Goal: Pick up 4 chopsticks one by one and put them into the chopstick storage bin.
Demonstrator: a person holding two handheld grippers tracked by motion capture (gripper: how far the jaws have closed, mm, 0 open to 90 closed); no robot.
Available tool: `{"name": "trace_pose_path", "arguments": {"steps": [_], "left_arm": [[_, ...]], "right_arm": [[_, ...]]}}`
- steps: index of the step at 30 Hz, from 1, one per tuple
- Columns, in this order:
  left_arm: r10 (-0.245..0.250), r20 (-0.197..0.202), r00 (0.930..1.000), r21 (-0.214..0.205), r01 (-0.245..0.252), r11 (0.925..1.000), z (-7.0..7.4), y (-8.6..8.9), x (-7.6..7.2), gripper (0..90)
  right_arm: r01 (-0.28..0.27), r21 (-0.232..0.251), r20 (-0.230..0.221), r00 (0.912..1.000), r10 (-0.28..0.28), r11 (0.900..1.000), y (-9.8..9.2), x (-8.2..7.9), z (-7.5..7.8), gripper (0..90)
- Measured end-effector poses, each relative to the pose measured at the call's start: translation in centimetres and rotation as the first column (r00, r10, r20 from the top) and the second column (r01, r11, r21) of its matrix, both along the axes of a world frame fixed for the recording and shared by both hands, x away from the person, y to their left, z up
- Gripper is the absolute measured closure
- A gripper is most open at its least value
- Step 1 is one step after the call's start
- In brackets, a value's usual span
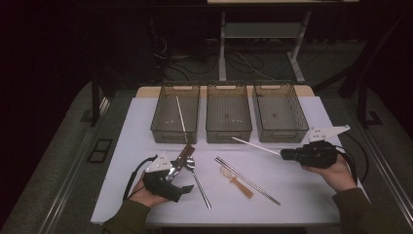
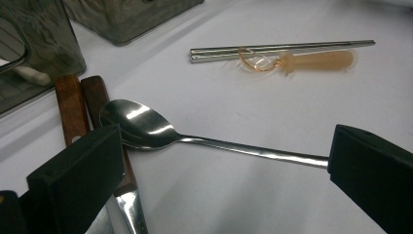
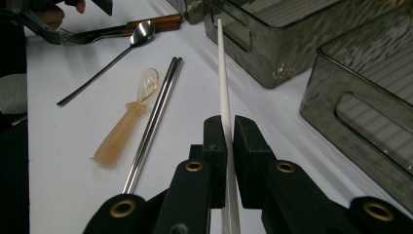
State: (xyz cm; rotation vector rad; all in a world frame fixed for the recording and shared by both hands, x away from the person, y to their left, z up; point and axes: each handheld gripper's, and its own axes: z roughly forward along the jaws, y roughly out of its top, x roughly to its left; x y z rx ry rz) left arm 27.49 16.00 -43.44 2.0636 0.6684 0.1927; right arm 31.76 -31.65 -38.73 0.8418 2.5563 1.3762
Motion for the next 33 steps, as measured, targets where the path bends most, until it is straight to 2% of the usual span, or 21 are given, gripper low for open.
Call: {"name": "trace_pose_path", "arguments": {"steps": [13, 17, 33], "left_arm": [[0.002, 0.007, 1.0000, 0.000, -0.002, 1.0000, 0.1, 0.0, 0.0, 0.0], [0.002, 0.006, 1.0000, 0.001, -0.002, 1.0000, 0.0, 0.0, 0.0, 0.0], [0.007, 0.007, 0.9999, 0.000, -0.007, 1.0000, 0.0, 0.0, 0.0, 0.0]], "right_arm": [[-0.034, 0.039, 0.028, 0.9991, 0.033, 0.9987, 2.1, 1.0, 1.3, 84.1], [-0.036, 0.071, 0.035, 0.9988, 0.034, 0.9968, 2.6, 1.6, 1.8, 84.1], [-0.010, 0.060, 0.044, 0.9990, 0.007, 0.9982, 6.5, 4.3, 2.9, 84.1]]}}
